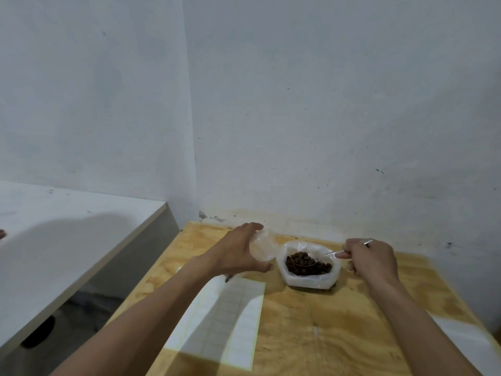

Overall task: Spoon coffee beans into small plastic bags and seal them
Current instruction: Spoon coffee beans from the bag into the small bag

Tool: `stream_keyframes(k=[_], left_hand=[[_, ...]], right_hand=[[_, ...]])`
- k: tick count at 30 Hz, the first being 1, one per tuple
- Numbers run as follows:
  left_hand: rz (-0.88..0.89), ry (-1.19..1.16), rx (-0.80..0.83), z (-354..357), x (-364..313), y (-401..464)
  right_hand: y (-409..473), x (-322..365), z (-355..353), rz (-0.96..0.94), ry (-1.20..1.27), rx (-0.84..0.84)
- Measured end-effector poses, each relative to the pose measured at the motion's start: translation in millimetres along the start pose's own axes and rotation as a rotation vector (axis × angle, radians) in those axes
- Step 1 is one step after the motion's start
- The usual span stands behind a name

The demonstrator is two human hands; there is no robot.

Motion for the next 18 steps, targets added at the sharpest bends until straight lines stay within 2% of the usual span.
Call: stream_keyframes(k=[12, 18], left_hand=[[-0.013, -0.024, -0.024, -12, 2, 3], [-0.038, -0.049, -0.071, -20, 5, 6]], right_hand=[[-6, 64, 27, -0.135, 0.128, 0.073], [-27, 87, 51, -0.302, 0.099, 0.106]])
Point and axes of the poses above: each hand's wrist, its own y-axis towards the middle knuckle, its own z-axis out of the palm, x = y × z, the point moved 10 cm from there along y, towards the middle knuckle, and after that the axes turned 4 degrees about -x, right-handed, at the moved point
